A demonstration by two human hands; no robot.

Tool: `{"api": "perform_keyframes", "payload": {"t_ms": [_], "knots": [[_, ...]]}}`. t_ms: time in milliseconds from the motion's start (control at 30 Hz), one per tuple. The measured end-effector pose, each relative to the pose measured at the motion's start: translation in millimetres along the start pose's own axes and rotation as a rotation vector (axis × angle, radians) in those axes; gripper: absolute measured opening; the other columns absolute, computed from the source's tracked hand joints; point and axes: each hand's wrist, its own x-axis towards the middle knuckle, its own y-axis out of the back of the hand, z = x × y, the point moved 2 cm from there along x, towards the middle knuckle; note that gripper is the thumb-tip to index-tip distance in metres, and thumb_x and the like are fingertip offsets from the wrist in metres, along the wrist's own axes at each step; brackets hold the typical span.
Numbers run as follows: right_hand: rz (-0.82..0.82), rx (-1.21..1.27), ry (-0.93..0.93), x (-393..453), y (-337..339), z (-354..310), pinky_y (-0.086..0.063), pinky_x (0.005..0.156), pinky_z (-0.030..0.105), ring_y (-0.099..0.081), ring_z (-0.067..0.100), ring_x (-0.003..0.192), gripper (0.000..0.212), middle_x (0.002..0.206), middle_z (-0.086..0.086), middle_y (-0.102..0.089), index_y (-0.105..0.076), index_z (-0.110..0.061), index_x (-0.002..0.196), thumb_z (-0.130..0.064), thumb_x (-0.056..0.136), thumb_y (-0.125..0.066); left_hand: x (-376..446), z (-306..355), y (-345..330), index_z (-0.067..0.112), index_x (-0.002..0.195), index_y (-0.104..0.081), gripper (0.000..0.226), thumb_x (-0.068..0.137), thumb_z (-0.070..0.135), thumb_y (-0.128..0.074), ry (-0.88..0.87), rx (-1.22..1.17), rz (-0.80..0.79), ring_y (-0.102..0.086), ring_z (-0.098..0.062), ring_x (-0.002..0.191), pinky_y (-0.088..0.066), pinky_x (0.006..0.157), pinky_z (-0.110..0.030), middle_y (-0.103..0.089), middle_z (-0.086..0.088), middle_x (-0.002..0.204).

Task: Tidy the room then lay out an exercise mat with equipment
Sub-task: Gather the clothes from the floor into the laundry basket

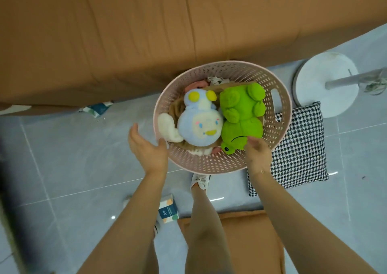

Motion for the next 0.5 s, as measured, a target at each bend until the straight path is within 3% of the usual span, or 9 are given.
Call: {"api": "perform_keyframes", "payload": {"t_ms": [100, 167, 267, 333, 400, 500], "knots": [[-0.110, 0.153, -0.253, -17, -19, 31, -0.045, 0.082, 0.037, -0.055, 0.023, 0.092, 0.016, 0.105, 0.016, -0.064, -0.063, -0.003, 0.103, 0.001, 0.090, -0.055, -4, -31, -14, 0.018, 0.148, -0.021, 0.081, 0.084, 0.015, -0.071, 0.448, -0.257, -0.259, -0.040, -0.028, 0.134, -0.036, 0.110, -0.040, -0.034, -0.009, 0.150], [-0.221, 0.140, -0.346, -25, -37, 45, -0.045, 0.080, 0.035, -0.057, 0.026, 0.095, 0.012, 0.096, 0.010, -0.064, -0.063, -0.007, 0.095, -0.002, 0.090, -0.054, -4, -41, -25, 0.023, 0.136, -0.038, 0.057, 0.087, 0.022, -0.067, 0.555, -0.286, -0.431, -0.055, -0.028, 0.118, -0.050, 0.092, -0.041, -0.050, -0.008, 0.138], [-0.244, 0.085, -0.377, -30, -60, 59, -0.044, 0.075, 0.030, -0.056, 0.025, 0.094, 0.020, 0.097, 0.011, -0.061, -0.062, -0.003, 0.108, -0.001, 0.091, -0.051, 3, -46, -33, 0.032, 0.121, -0.047, 0.036, 0.090, 0.025, -0.064, 0.553, -0.295, -0.496, -0.063, -0.030, 0.105, -0.058, 0.072, -0.040, -0.060, -0.007, 0.124], [-0.164, 0.017, -0.353, -31, -68, 60, -0.041, 0.074, 0.032, -0.054, 0.025, 0.091, 0.023, 0.102, 0.014, -0.062, -0.061, 0.000, 0.112, -0.001, 0.092, -0.050, 10, -46, -35, 0.034, 0.129, -0.048, 0.044, 0.089, 0.022, -0.061, 0.505, -0.252, -0.510, -0.065, -0.032, 0.100, -0.059, 0.069, -0.044, -0.061, -0.006, 0.121], [-0.128, -0.025, -0.325, -31, -73, 59, -0.042, 0.077, 0.035, -0.058, 0.032, 0.102, 0.026, 0.116, 0.020, -0.063, -0.061, 0.004, 0.115, -0.002, 0.092, -0.050, 13, -43, -32, 0.030, 0.135, -0.045, 0.047, 0.092, 0.017, -0.058, 0.467, -0.231, -0.545, -0.066, -0.034, 0.097, -0.059, 0.067, -0.045, -0.060, -0.008, 0.116], [-0.173, -0.092, -0.249, -38, -79, 58, -0.042, 0.076, 0.028, -0.057, 0.036, 0.115, 0.028, 0.122, 0.023, -0.061, -0.061, 0.006, 0.115, -0.002, 0.089, -0.053, 17, -54, -25, 0.026, 0.132, -0.048, 0.044, 0.092, 0.010, -0.055, 0.453, -0.255, -0.536, -0.066, -0.037, 0.096, -0.058, 0.070, -0.051, -0.061, -0.012, 0.115]]}}
